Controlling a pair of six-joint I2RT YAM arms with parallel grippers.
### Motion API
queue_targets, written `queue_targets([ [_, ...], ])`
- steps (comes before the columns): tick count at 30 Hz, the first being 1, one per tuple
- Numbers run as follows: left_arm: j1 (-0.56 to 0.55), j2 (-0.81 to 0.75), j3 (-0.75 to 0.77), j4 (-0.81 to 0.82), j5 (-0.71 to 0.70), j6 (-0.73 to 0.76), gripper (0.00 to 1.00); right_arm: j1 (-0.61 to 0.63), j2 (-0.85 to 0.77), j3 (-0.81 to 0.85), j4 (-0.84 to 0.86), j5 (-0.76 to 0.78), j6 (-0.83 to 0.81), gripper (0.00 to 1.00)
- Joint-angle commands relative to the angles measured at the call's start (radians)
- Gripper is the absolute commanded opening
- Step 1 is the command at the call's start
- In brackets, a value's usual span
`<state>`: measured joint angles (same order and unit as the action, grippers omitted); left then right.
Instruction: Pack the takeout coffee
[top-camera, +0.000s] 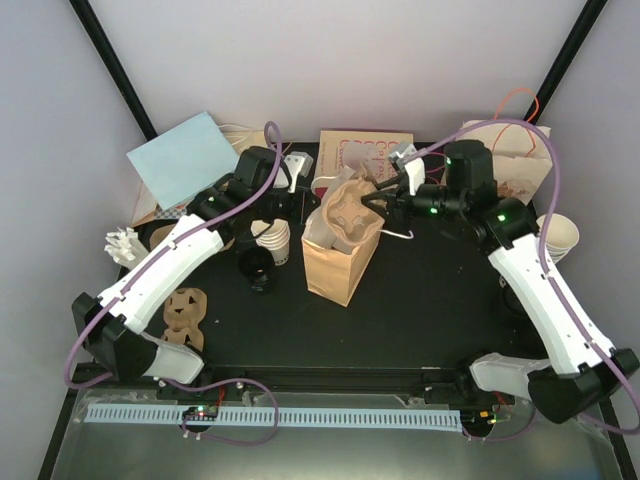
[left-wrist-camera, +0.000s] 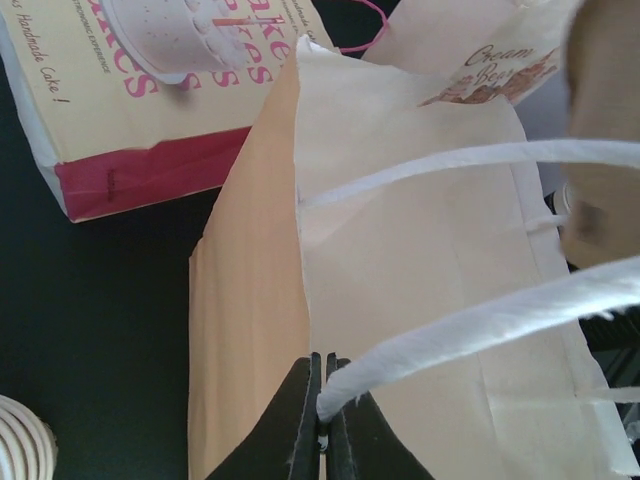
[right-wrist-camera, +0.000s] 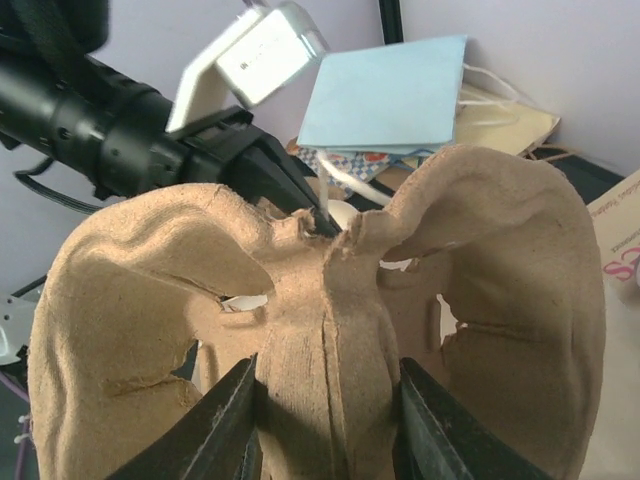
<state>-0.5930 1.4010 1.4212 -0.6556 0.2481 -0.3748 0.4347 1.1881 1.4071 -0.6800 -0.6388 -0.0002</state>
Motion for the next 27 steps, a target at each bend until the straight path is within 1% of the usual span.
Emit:
queue_targets([
  [1, 0.015, 0.002, 0.021, 0.027, 0.067, -0.020, 0.02, -0.007, 0.067, 0.061, -0.032, -0.020, -0.053, 0.36],
  [8, 0.027, 0.003, 0.015, 0.028, 0.099, -0.018, 0.02, -0.007, 0.150, 0.090, -0.038, -0.016, -0.059, 0.36],
  [12, 0.037, 0.003, 0.012, 0.028, 0.121, -0.015, 0.02, -0.004, 0.183, 0.100, -0.064, -0.014, -0.095, 0.40],
  [20, 0.056, 0.002, 0.010, 0.021, 0.168, -0.007, 0.02, 0.038, 0.154, 0.044, -0.083, 0.135, -0.117, 0.40],
  [22, 0.058, 0.004, 0.011, 0.023, 0.183, -0.004, 0.02, 0.049, 0.145, 0.026, -0.083, 0.167, -0.114, 0.38],
  [27, 0.059, 0.010, 0.011, 0.027, 0.230, -0.002, 0.02, 0.087, 0.152, 0.018, -0.101, 0.235, -0.107, 0.38],
])
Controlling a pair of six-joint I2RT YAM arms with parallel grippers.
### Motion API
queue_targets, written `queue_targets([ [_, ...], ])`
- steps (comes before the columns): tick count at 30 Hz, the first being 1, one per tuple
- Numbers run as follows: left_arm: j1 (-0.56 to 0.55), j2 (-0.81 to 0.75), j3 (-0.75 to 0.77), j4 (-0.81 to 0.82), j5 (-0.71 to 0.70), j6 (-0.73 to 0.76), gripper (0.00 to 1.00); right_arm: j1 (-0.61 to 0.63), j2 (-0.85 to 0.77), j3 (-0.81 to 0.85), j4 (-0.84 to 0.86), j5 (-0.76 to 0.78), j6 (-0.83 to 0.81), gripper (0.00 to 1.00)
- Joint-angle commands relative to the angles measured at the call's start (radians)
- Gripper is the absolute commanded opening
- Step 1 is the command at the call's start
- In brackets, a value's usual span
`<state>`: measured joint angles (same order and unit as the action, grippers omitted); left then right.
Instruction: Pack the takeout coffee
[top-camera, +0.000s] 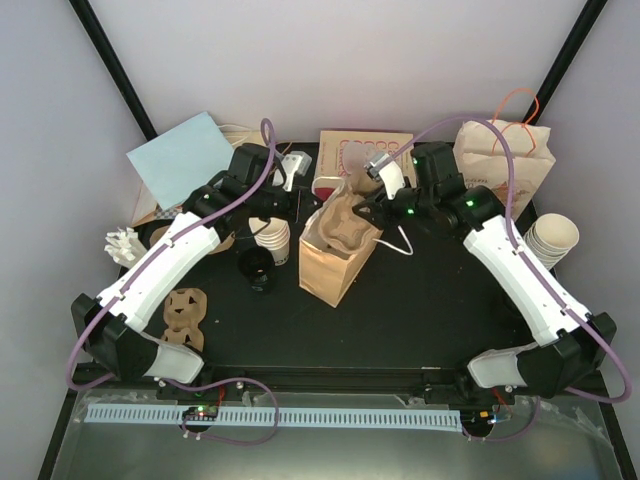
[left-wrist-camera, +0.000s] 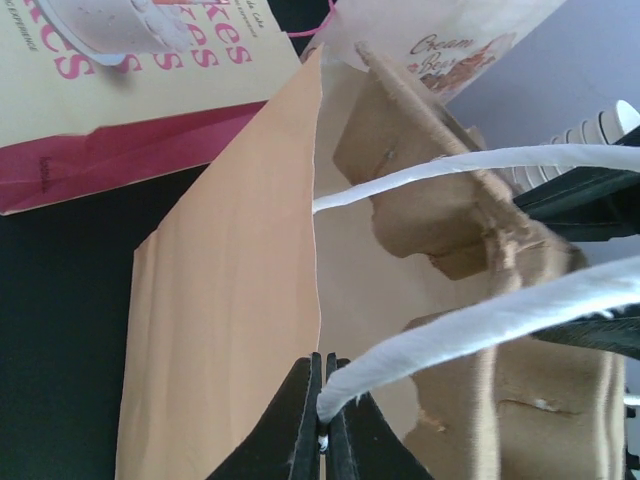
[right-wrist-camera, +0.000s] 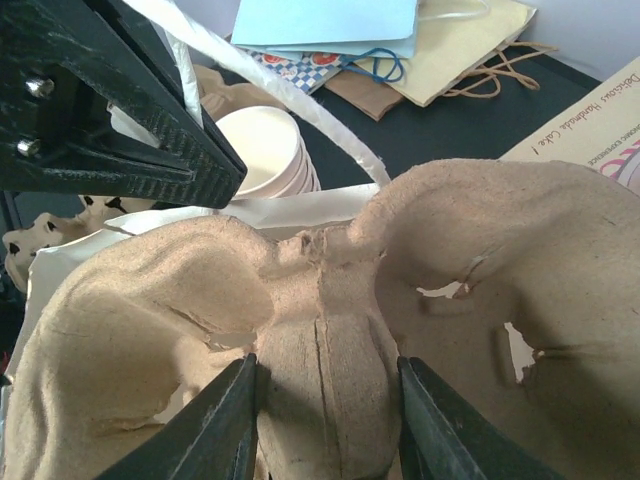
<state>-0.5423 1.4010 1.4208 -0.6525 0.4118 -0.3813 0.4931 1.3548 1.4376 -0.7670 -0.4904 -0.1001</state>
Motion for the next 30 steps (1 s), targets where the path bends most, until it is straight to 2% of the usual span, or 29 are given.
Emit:
queue_targets([
  [1, 0.008, 0.011, 0.011, 0.024, 0.073, 0.005, 0.02, 0.036, -0.015, -0.016, -0.009, 0.098, 0.000, 0.38],
  [10, 0.008, 0.008, -0.006, 0.032, 0.131, 0.006, 0.02, 0.091, -0.023, -0.061, 0.029, 0.223, 0.104, 0.35],
  [24, 0.001, 0.019, 0.002, 0.045, 0.233, 0.018, 0.01, 0.134, -0.173, -0.201, 0.099, 0.368, 0.187, 0.34],
  [30, -0.013, 0.022, 0.002, 0.069, 0.261, 0.007, 0.01, 0.226, -0.172, -0.224, 0.120, 0.432, 0.209, 0.34],
])
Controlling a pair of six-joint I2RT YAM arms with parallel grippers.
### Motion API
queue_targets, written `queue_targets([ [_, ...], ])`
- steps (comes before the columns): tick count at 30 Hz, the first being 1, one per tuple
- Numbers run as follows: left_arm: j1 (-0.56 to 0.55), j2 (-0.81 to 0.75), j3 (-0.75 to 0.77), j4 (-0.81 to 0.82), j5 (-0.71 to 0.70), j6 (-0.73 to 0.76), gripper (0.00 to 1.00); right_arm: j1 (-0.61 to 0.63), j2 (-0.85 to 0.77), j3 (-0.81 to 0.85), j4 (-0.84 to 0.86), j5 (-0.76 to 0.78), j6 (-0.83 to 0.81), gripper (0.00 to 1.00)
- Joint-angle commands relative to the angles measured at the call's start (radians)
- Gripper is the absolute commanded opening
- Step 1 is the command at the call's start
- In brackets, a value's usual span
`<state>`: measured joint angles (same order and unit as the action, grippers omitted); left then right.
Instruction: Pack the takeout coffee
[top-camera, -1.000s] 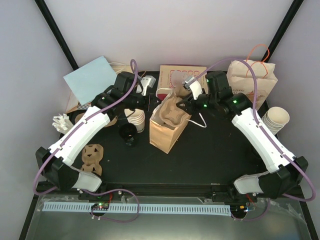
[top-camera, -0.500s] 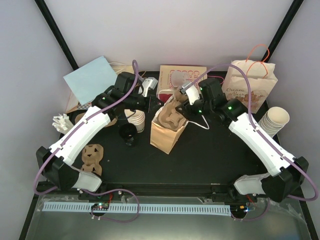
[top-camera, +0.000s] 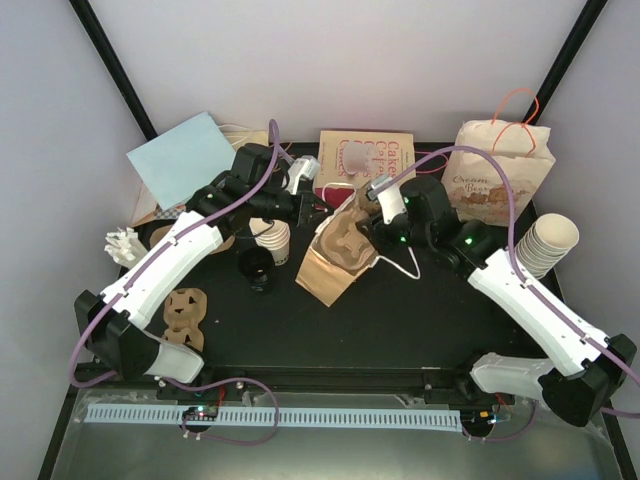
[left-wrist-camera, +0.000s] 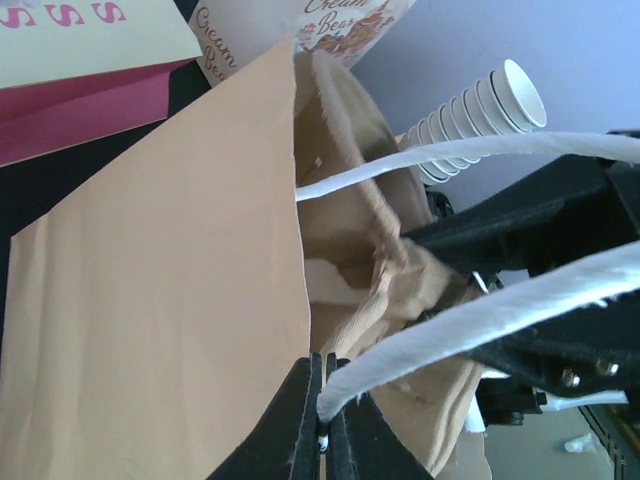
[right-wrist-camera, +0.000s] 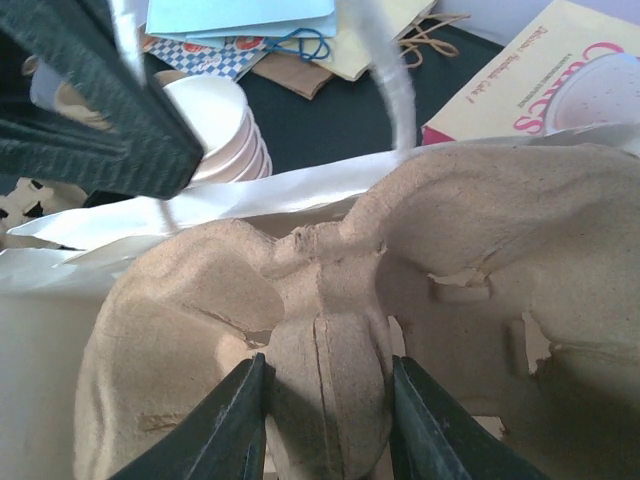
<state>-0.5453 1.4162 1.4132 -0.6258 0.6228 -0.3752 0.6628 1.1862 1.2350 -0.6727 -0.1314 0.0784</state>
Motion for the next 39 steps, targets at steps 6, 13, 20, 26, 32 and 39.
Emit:
queue_targets([
  [6, -0.014, -0.002, 0.006, 0.047, 0.045, 0.007, 0.02, 0.107, 0.024, -0.059, 0.054, 0.100, 0.047, 0.34],
  [13, -0.014, -0.019, 0.002, 0.045, 0.044, 0.024, 0.02, 0.118, 0.007, -0.154, 0.097, 0.104, 0.046, 0.34],
  [20, -0.017, -0.028, -0.017, 0.077, 0.060, 0.026, 0.01, 0.172, -0.027, -0.197, 0.089, 0.140, 0.036, 0.34],
  [26, -0.017, -0.055, -0.043, 0.118, 0.046, 0.008, 0.02, 0.208, -0.029, -0.229, 0.086, 0.172, 0.040, 0.35],
  [32, -0.022, -0.062, -0.045, 0.099, 0.057, 0.035, 0.02, 0.208, -0.009, -0.204, 0.018, 0.175, 0.052, 0.34],
  [39, -0.044, -0.056, -0.044, 0.098, 0.067, 0.053, 0.02, 0.208, 0.027, -0.125, -0.079, 0.166, 0.043, 0.34],
])
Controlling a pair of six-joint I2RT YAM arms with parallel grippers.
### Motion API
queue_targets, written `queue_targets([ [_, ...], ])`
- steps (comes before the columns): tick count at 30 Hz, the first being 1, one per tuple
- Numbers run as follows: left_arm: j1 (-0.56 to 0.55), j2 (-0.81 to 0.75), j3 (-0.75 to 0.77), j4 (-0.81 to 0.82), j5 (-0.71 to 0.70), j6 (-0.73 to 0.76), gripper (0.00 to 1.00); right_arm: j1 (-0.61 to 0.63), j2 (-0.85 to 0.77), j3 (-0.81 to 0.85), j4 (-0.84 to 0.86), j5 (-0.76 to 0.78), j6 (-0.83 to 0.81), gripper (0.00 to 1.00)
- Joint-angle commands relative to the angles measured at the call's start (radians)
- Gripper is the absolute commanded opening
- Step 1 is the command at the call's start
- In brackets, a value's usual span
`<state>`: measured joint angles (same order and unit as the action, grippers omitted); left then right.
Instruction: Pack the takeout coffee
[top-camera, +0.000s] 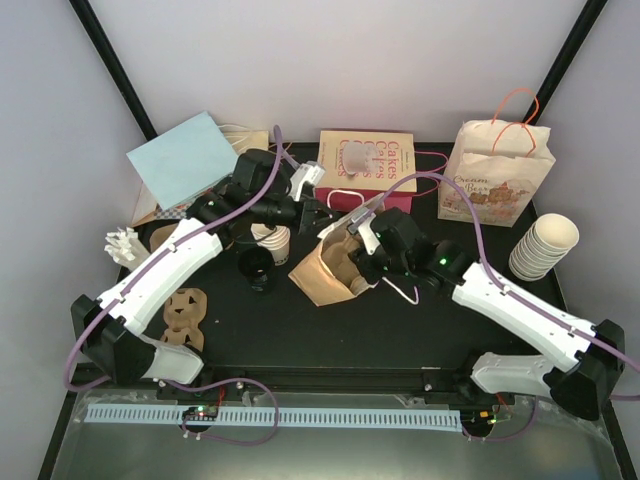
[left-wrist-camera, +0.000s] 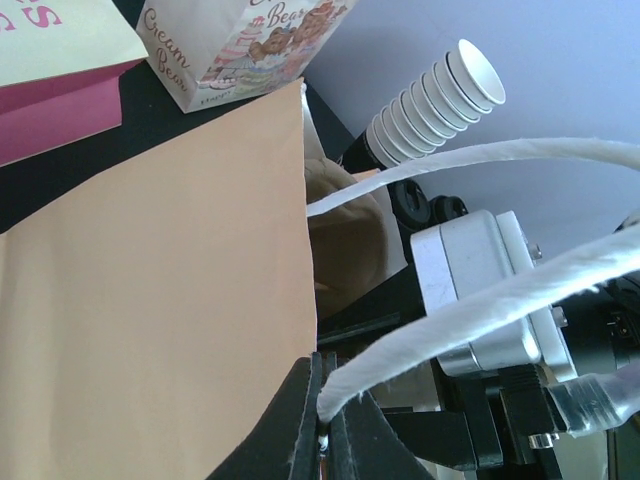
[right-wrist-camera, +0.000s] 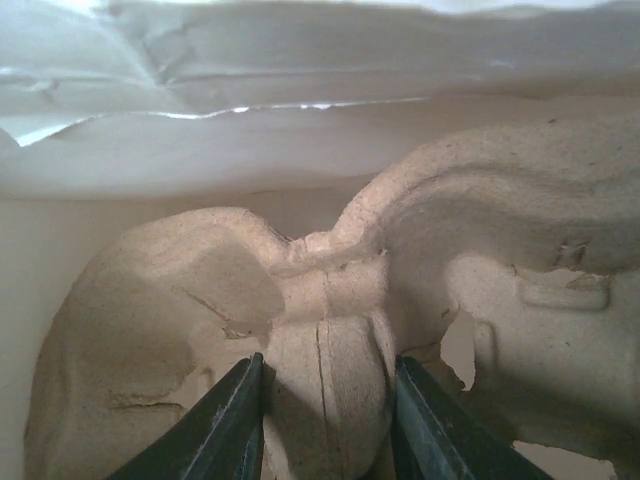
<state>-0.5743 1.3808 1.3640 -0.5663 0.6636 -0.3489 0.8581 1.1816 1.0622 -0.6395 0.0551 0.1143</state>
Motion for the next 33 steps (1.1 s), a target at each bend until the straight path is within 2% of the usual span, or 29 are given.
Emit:
queue_targets([
  [1, -0.018, -0.021, 0.007, 0.040, 0.027, 0.028, 0.02, 0.013, 0.042, 0.066, -0.131, -0.024, 0.007, 0.34],
  [8, -0.025, -0.024, 0.007, 0.036, 0.014, 0.024, 0.01, 0.013, 0.093, 0.110, -0.164, -0.034, -0.038, 0.34],
  [14, -0.012, -0.079, -0.004, 0.017, -0.118, 0.016, 0.02, 0.012, 0.106, 0.076, -0.136, -0.033, -0.024, 0.33],
  [18, -0.010, -0.135, -0.036, 0.053, -0.154, 0.015, 0.01, 0.013, 0.062, 0.019, -0.119, -0.039, 0.006, 0.32],
  [23, -0.029, -0.119, -0.023, 0.047, -0.067, 0.054, 0.02, 0.019, 0.028, -0.048, -0.140, -0.055, 0.037, 0.32],
  [33, -0.091, -0.076, -0.009, 0.045, -0.031, 0.093, 0.02, 0.044, -0.046, -0.136, -0.032, -0.078, 0.038, 0.31],
])
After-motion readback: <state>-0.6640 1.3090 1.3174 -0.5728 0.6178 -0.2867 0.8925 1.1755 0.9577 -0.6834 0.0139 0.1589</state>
